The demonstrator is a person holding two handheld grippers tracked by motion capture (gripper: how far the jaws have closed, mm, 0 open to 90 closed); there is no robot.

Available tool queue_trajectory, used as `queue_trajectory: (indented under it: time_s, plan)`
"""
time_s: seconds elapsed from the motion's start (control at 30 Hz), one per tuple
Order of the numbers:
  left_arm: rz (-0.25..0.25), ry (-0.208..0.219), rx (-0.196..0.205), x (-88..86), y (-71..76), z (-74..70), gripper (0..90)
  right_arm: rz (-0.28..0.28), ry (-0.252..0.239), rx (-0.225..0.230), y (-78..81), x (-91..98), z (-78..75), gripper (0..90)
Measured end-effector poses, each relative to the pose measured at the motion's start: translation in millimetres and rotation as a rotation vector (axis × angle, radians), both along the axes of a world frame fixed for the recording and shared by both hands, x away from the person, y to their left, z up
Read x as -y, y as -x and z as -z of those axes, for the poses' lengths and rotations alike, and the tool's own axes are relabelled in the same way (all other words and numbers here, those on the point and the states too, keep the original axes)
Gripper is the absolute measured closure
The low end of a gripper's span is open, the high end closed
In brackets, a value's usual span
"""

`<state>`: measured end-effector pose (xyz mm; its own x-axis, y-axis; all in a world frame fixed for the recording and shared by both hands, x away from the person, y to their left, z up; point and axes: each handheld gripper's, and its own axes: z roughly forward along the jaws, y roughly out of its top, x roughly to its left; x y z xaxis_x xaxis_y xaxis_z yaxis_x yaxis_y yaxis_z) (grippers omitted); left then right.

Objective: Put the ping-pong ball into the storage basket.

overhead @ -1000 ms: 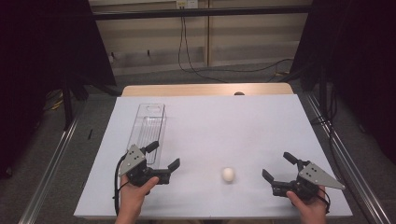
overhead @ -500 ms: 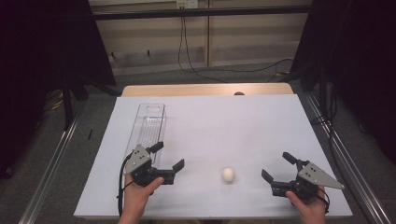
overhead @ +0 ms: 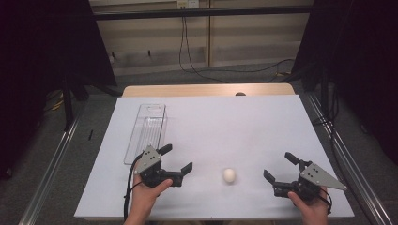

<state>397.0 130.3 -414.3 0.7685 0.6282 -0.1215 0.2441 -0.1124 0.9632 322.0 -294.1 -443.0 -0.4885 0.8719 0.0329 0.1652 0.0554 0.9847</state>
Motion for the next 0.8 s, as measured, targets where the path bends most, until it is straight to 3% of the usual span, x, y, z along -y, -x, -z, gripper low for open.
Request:
queue_trajectory:
  time_s: [0.23, 0.27, 0.3, 0.43, 0.8]
  plan:
    - [0.011, -0.018, 0.001, 5.2, -1.7, 1.1, 1.4, 0.001, -0.002, -0.001, -0.2, -0.3, 0.0, 1.7]
    - [0.006, -0.006, -0.003, 6.9, -1.7, 1.3, 1.4, -0.001, -0.001, -0.001, -0.3, -0.3, -0.1, 1.7]
    - [0.017, -0.024, -0.002, 5.9, -1.9, 1.2, 1.4, 0.005, -0.003, 0.001, -0.3, -0.8, -0.2, 1.7]
    - [0.012, -0.012, -0.009, 10.0, -2.9, 2.8, 1.4, -0.003, 0.002, 0.004, -0.4, -1.1, -0.5, 1.7]
    - [0.038, -0.054, -0.005, 17.1, -4.1, 5.6, 1.4, 0.002, -0.005, 0.005, -0.6, -1.3, -0.9, 1.7]
